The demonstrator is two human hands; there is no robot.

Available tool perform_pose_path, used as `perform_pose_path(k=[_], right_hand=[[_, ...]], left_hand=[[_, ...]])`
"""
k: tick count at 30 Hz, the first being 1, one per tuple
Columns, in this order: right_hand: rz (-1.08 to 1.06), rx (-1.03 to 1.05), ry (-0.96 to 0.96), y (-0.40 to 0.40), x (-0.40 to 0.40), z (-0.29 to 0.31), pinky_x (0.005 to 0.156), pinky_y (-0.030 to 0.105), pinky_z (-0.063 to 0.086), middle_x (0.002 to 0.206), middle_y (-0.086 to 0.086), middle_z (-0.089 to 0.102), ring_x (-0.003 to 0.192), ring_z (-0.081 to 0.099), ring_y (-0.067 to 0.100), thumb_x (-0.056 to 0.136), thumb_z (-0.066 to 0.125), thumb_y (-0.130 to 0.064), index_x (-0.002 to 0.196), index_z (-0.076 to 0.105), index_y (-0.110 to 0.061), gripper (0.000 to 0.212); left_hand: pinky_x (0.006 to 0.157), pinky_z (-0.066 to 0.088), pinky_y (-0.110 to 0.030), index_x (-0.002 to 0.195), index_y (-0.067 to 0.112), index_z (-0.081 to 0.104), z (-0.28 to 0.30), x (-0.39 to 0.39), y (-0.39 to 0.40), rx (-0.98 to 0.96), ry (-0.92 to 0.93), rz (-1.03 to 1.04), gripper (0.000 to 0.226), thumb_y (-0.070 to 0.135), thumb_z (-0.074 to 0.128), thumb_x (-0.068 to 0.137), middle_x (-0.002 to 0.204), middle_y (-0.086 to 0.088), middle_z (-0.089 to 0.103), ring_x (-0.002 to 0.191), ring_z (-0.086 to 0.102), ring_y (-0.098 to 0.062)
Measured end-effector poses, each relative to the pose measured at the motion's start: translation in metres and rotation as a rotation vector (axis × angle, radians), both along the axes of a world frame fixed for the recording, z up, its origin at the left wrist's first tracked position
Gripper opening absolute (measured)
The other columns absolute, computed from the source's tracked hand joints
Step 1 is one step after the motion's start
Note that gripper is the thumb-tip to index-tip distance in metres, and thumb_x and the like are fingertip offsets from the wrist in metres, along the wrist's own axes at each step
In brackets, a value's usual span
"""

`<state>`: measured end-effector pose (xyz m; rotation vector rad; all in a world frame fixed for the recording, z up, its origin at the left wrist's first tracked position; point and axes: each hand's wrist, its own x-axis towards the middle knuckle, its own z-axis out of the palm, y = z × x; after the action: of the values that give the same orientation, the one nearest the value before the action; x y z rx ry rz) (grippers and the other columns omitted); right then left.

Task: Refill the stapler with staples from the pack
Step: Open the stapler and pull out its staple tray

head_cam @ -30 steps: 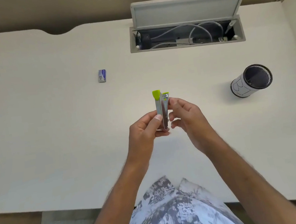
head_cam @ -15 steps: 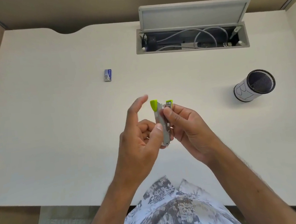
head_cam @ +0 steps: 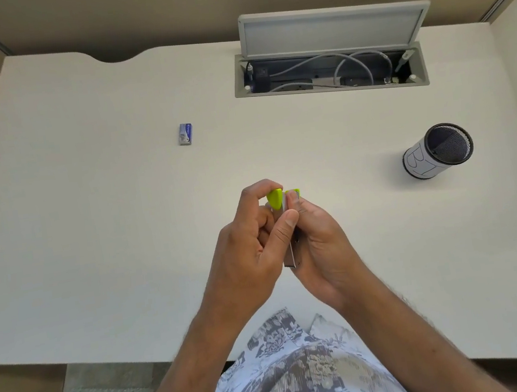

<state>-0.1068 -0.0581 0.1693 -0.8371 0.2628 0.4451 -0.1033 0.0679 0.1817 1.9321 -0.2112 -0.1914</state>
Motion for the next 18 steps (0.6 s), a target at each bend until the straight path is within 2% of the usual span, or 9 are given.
perform_pose_path(k=[3, 5, 9, 14, 18], right_hand=[[-0.037, 0.101, 0.009, 0.0015, 0.0008, 0.0018, 0.061, 0.025, 0.054, 0.077, 0.002, 0.065, 0.07, 0.065, 0.015, 0.111, 0.036, -0.032, 0.108, 0.05, -0.008, 0.028], [-0.055, 0.114, 0.014, 0.0027, 0.0017, 0.0024, 0.064, 0.027, 0.05, 0.077, 0.002, 0.062, 0.072, 0.062, 0.016, 0.11, 0.038, -0.033, 0.105, 0.052, -0.009, 0.028], [-0.07, 0.084, 0.017, 0.0054, 0.0015, 0.002, 0.065, 0.031, 0.039, 0.076, 0.001, 0.058, 0.073, 0.055, 0.017, 0.109, 0.041, -0.035, 0.098, 0.057, -0.012, 0.03], [-0.068, 0.09, 0.024, 0.005, 0.001, 0.0023, 0.073, 0.036, 0.039, 0.082, 0.005, 0.062, 0.081, 0.056, 0.022, 0.11, 0.041, -0.034, 0.103, 0.06, -0.01, 0.031], [-0.038, 0.037, 0.019, 0.0018, 0.002, 0.0048, 0.071, 0.036, 0.044, 0.084, 0.005, 0.065, 0.081, 0.059, 0.022, 0.108, 0.04, -0.043, 0.111, 0.059, -0.009, 0.039]], left_hand=[[0.045, 0.042, -0.027, 0.128, 0.028, 0.049, -0.0016, -0.0009, -0.0043, 0.026, -0.041, 0.027, 0.026, 0.026, 0.06, 0.105, 0.063, -0.001, 0.056, 0.047, 0.048, -0.019], [0.047, 0.039, -0.019, 0.129, 0.027, 0.049, -0.0003, -0.001, -0.0066, 0.036, -0.067, 0.041, 0.026, 0.027, 0.058, 0.105, 0.062, 0.001, 0.055, 0.047, 0.047, -0.016], [0.047, 0.04, -0.019, 0.131, 0.025, 0.048, 0.0036, -0.0026, -0.0097, 0.046, -0.112, 0.066, 0.027, 0.029, 0.056, 0.105, 0.064, 0.005, 0.056, 0.048, 0.051, -0.016], [0.048, 0.036, -0.013, 0.129, 0.023, 0.048, 0.0043, -0.0048, -0.0096, 0.059, -0.14, 0.078, 0.023, 0.026, 0.055, 0.107, 0.065, 0.006, 0.056, 0.048, 0.05, -0.012], [0.049, 0.037, -0.012, 0.13, 0.024, 0.05, 0.0038, -0.0066, -0.008, 0.04, -0.143, 0.075, 0.023, 0.022, 0.054, 0.108, 0.064, 0.003, 0.059, 0.05, 0.053, -0.013]])
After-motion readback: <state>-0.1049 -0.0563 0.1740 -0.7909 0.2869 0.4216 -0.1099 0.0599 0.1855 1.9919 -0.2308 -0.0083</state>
